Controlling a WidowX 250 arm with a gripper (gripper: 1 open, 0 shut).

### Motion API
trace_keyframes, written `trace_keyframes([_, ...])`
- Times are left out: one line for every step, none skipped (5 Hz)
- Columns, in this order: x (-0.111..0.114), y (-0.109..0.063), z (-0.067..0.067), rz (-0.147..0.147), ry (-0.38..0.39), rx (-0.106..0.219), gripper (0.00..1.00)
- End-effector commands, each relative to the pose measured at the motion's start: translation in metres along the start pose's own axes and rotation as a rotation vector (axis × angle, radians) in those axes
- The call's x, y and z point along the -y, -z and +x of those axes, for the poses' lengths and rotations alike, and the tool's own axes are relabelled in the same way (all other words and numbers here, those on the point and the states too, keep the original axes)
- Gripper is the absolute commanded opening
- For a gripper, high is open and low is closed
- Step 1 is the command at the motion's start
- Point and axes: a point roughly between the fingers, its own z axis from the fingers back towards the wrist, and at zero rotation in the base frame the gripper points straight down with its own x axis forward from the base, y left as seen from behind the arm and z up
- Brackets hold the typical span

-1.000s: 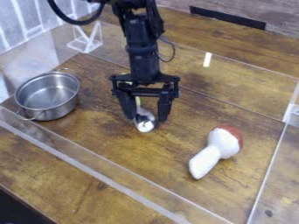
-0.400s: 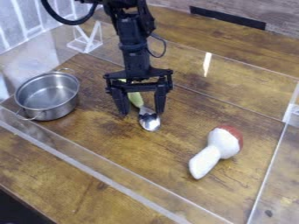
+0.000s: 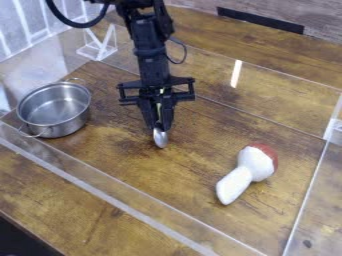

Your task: Move the green spoon to the right

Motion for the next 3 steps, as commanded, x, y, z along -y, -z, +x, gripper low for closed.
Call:
trace_keyframes([0.002, -0.030, 0.010, 0.009, 0.063, 0.039, 0.00])
trace_keyframes([0.009, -0.053, 0.012, 0.020, 0.127, 0.040, 0.00])
trace_keyframes([0.009, -0.082, 0.017, 0.001, 0.191, 0.066, 1.00])
